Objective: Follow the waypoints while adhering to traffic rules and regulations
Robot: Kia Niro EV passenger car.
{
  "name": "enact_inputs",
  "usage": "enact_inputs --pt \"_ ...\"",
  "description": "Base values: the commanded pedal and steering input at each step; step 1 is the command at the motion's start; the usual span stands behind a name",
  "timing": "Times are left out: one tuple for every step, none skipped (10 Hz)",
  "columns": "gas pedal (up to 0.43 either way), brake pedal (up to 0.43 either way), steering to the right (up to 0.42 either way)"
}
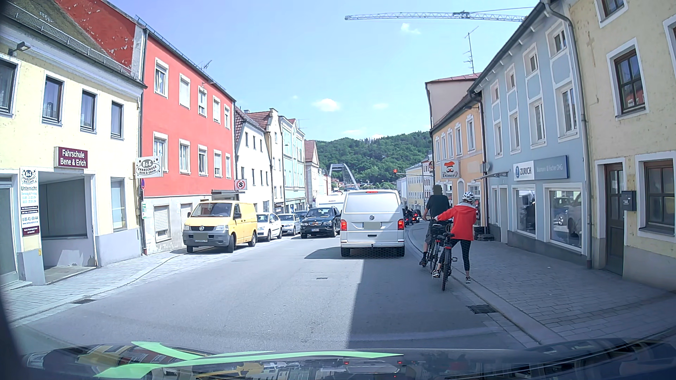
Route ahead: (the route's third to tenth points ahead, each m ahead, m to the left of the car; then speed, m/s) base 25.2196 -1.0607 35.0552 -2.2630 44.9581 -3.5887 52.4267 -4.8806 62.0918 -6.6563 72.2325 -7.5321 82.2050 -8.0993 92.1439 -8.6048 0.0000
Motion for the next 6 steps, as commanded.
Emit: enact_inputs --pt "0.0 0.317 -0.003" --pt "0.0 0.317 -0.003" --pt "0.0 0.317 -0.003" --pt "0.0 0.317 -0.003" --pt "0.0 0.323 -0.003" --pt "0.0 0.323 -0.003"
